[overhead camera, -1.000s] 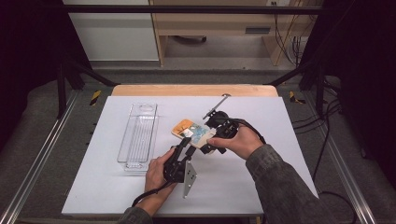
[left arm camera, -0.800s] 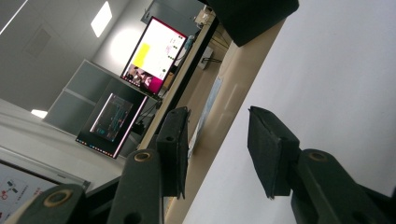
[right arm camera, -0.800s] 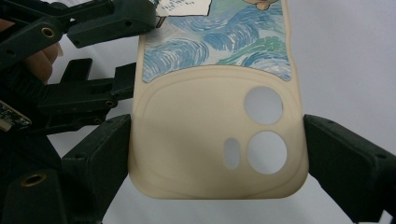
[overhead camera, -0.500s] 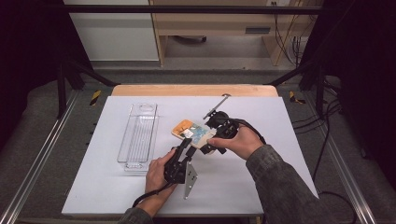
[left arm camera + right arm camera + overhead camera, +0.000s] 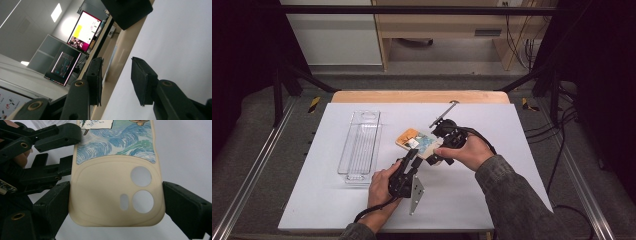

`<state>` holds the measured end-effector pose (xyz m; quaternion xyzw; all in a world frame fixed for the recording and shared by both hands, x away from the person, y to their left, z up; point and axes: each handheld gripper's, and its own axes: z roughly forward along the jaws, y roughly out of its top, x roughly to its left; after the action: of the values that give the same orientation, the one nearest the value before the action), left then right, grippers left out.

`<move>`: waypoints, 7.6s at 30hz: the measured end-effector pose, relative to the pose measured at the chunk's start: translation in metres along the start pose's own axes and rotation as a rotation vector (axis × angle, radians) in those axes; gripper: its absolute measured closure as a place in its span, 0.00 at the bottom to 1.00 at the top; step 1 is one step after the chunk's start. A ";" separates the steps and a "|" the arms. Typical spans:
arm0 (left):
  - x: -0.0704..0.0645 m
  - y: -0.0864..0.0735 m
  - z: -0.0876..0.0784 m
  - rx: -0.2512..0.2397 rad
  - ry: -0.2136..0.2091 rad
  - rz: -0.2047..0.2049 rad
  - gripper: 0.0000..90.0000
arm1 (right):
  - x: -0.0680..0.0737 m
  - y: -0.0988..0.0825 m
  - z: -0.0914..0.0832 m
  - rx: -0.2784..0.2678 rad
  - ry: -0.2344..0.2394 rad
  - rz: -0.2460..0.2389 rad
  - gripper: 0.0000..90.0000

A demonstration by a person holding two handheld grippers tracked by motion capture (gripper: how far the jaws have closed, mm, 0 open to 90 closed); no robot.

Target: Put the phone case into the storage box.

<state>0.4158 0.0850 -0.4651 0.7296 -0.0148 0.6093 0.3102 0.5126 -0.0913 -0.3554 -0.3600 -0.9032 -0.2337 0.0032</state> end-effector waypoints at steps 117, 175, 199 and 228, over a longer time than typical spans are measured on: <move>0.010 -0.003 -0.006 0.003 0.017 0.018 0.91 | -0.012 -0.023 -0.031 -0.229 0.072 -0.016 0.09; 0.058 -0.003 -0.016 -0.032 0.031 -0.199 0.91 | -0.043 -0.139 -0.013 -0.743 -0.292 0.104 0.12; 0.121 -0.040 -0.018 0.018 0.063 -0.401 0.91 | -0.030 -0.185 0.022 -0.848 -0.355 0.094 0.05; 0.177 -0.106 -0.015 0.081 0.089 -0.613 0.91 | -0.017 -0.207 0.045 -0.909 -0.383 0.051 0.04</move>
<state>0.4911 0.2410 -0.3510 0.6844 0.2438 0.5187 0.4506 0.3975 -0.2138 -0.4851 -0.3833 -0.6853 -0.5336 -0.3143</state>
